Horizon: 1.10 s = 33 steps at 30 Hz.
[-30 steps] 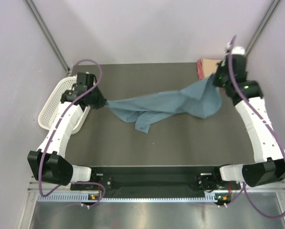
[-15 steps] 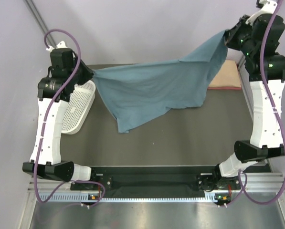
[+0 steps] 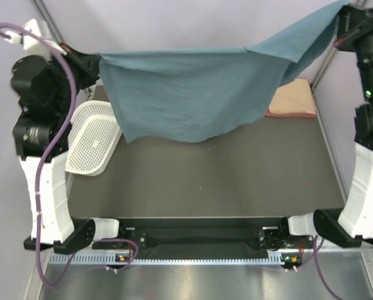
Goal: Fold and stack the t-shirts
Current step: Flatten the tshirt out
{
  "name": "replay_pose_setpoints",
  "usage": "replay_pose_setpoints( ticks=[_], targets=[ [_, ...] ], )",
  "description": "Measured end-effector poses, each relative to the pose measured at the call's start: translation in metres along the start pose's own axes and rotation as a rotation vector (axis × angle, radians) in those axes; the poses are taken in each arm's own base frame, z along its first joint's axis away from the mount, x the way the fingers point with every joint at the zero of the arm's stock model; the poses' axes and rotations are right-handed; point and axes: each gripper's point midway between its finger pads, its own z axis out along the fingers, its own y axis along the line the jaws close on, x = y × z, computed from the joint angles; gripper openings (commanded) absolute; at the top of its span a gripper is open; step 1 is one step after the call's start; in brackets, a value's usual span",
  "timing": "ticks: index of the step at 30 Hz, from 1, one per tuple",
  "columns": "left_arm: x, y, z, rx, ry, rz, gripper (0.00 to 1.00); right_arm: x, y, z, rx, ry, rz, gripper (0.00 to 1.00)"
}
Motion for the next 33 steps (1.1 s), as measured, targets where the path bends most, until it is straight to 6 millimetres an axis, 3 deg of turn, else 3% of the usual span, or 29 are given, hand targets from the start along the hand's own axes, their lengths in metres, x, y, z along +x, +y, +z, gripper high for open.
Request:
replay_pose_setpoints(
  ticks=[5,9,12,16,19,22,26,28,30,33],
  targets=[
    [-0.049,-0.03,-0.071,0.121,-0.164,0.036,0.0,-0.084,0.027,-0.066,-0.073,-0.219,-0.051,0.0],
    [-0.084,-0.054,-0.147,0.239,-0.306,0.047,0.0,-0.138,0.048,-0.145,-0.136,-0.39,-0.076,0.0],
    [-0.104,-0.063,-0.206,0.318,-0.409,0.046,0.0,-0.185,0.069,-0.215,-0.204,-0.556,-0.091,0.0],
    [-0.121,-0.067,-0.266,0.39,-0.522,0.038,0.0,-0.225,0.089,-0.281,-0.282,-0.721,-0.102,0.0],
    [-0.122,-0.066,-0.278,0.406,-0.548,0.037,0.0,-0.236,0.097,-0.298,-0.322,-0.773,-0.102,0.0],
    [-0.103,-0.059,-0.254,0.379,-0.49,0.041,0.0,-0.228,0.097,-0.287,-0.328,-0.744,-0.101,0.0],
    [-0.036,-0.034,-0.175,0.276,-0.272,0.056,0.0,-0.191,0.087,-0.235,-0.314,-0.626,-0.092,0.0],
    [0.016,-0.013,-0.13,0.203,-0.119,0.066,0.0,-0.153,0.076,-0.193,-0.294,-0.517,-0.085,0.0],
    [0.062,0.008,-0.098,0.14,0.008,0.074,0.0,-0.108,0.062,-0.153,-0.272,-0.413,-0.076,0.0],
    [0.133,0.042,-0.062,0.04,0.204,0.087,0.0,-0.005,0.03,-0.087,-0.214,-0.184,-0.052,0.0]
  ],
)
